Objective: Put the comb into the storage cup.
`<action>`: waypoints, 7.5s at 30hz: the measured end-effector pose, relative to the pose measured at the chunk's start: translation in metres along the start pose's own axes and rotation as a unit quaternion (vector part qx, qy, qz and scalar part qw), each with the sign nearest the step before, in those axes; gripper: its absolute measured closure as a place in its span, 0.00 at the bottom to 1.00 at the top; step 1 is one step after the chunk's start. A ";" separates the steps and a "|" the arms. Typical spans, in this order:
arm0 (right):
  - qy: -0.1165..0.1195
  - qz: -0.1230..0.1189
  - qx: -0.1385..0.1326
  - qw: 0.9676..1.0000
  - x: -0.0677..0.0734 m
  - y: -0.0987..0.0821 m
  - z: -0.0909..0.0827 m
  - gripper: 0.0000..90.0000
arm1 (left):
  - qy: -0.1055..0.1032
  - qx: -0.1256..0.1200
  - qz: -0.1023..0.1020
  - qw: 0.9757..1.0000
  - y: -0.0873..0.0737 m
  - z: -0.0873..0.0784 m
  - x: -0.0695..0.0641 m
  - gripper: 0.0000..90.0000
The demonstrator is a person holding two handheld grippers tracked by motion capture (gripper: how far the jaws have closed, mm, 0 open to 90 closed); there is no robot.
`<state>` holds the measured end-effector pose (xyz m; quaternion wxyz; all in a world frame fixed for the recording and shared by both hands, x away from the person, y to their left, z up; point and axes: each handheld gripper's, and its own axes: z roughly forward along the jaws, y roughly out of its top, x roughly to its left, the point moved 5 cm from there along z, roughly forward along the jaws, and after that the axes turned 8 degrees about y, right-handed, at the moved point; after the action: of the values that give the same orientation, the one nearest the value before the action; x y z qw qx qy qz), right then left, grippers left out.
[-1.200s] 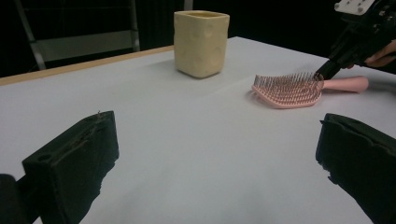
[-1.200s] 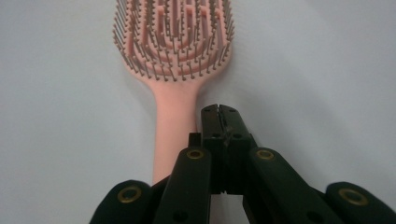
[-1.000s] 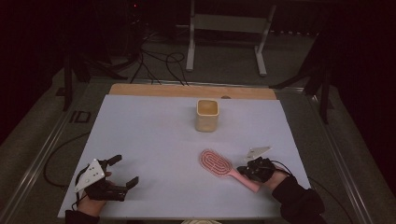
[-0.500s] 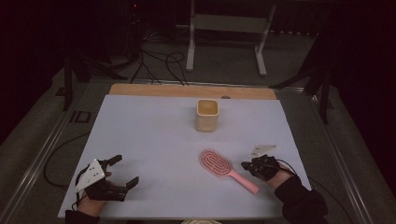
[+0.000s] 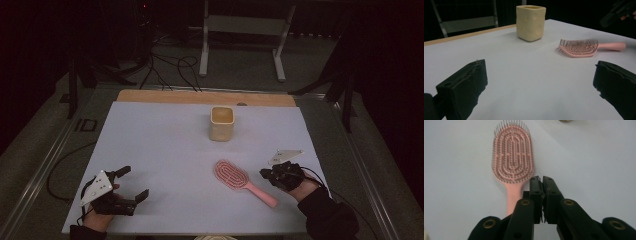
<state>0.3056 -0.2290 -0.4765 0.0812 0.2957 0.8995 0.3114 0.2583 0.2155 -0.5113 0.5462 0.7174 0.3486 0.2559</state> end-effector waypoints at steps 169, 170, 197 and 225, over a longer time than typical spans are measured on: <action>0.036 -0.015 -0.162 0.986 0.020 0.048 0.026 0.78 | -0.009 0.008 -0.009 1.000 -0.002 0.004 0.000 0.00; 0.036 -0.015 -0.162 0.986 0.020 0.048 0.026 0.78 | -0.009 0.008 -0.009 1.000 -0.002 0.004 0.000 0.00; -0.012 0.026 -0.205 0.978 0.016 0.019 0.024 0.78 | -0.004 0.018 -0.019 1.000 0.004 0.009 -0.004 0.00; -0.011 0.021 -0.207 0.978 0.015 0.018 0.025 0.78 | -0.029 0.033 -0.052 0.998 0.075 0.025 0.000 0.00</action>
<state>0.3098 -0.1961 -0.4849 0.1443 0.2952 0.8078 0.4894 0.2935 0.1887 -0.4459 0.5444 0.7231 0.3781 0.1944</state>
